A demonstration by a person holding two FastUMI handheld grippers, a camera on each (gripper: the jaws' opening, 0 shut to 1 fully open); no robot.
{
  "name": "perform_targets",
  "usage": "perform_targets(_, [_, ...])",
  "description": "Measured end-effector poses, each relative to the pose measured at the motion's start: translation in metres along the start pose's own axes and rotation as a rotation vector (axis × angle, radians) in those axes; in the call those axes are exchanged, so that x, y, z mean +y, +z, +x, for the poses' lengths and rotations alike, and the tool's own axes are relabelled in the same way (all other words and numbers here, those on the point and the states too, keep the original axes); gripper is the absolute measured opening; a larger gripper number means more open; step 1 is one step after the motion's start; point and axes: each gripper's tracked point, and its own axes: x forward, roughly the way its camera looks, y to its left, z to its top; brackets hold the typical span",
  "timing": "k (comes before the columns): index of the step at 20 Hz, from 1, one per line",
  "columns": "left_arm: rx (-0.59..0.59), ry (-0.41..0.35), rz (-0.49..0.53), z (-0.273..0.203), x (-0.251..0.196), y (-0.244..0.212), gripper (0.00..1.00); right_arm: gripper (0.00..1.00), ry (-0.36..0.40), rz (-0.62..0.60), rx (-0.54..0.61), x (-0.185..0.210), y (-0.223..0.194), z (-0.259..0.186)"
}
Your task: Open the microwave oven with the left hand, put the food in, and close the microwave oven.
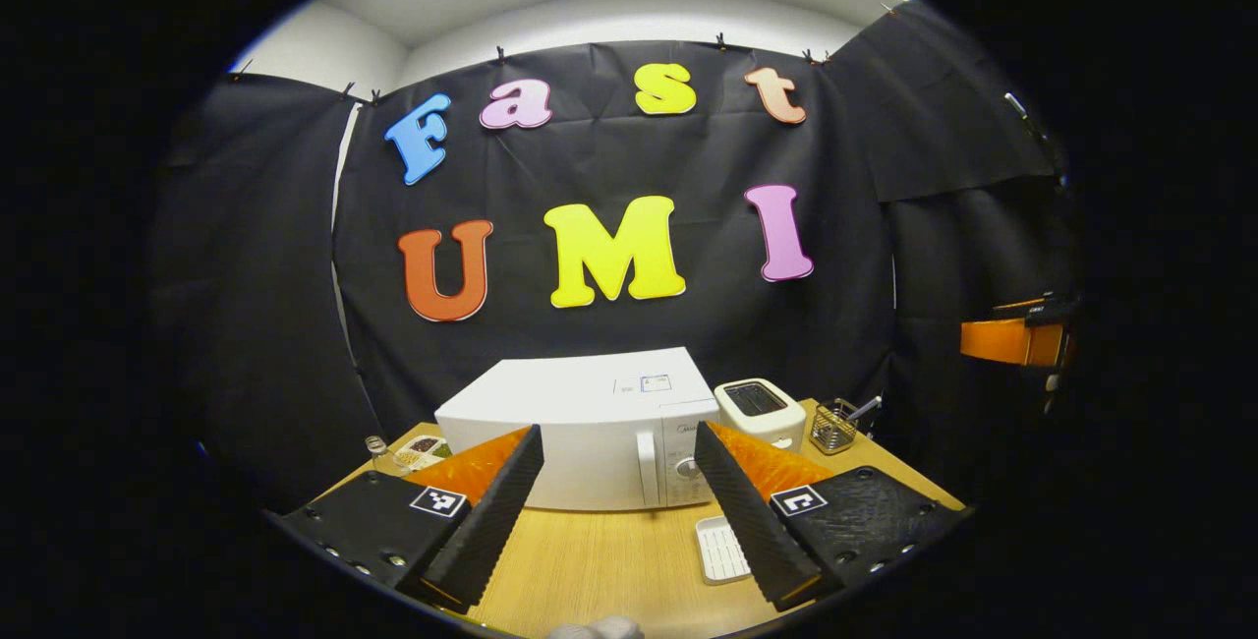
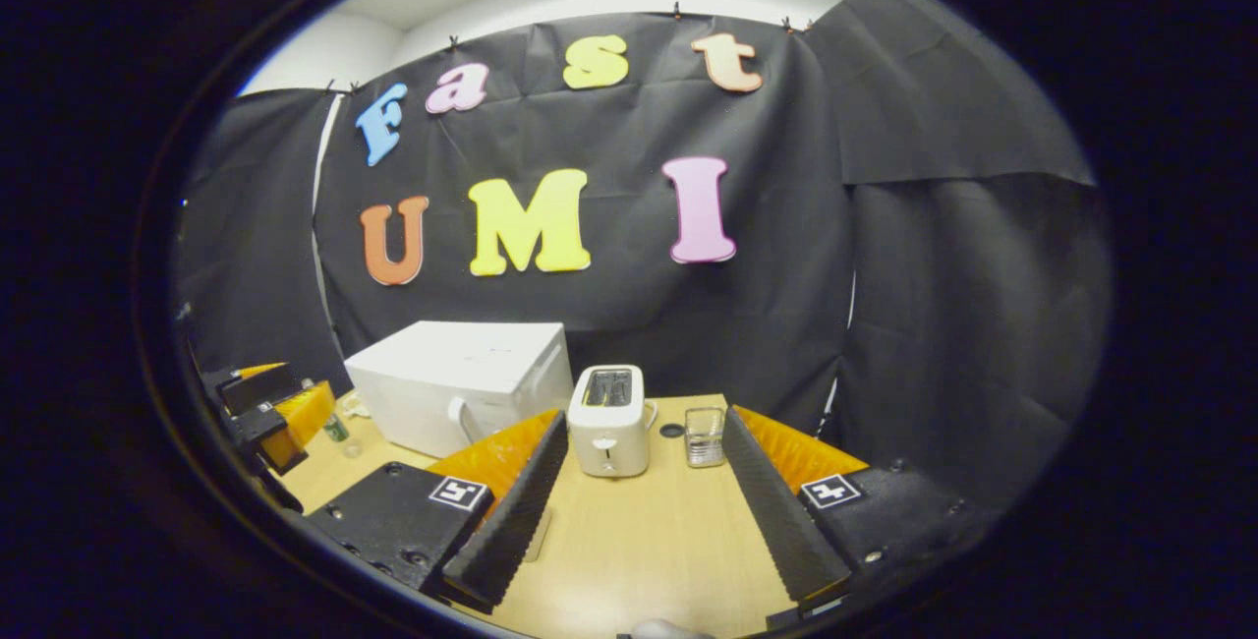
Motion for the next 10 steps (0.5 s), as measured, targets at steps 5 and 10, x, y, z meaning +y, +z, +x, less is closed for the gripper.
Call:
perform_targets(5, [-0.057, 0.028, -0.045, -0.045, 0.017, 0.043, 0.97, 0.90, -0.030, 0.021, -0.083, 0.008, 0.032, -0.056])
perform_targets(10, [-0.098, 0.036, -0.033, -0.085, 0.037, 0.056, 0.96, 1.00, -0.031, -0.001, -0.125, 0.024, 0.050, -0.097])
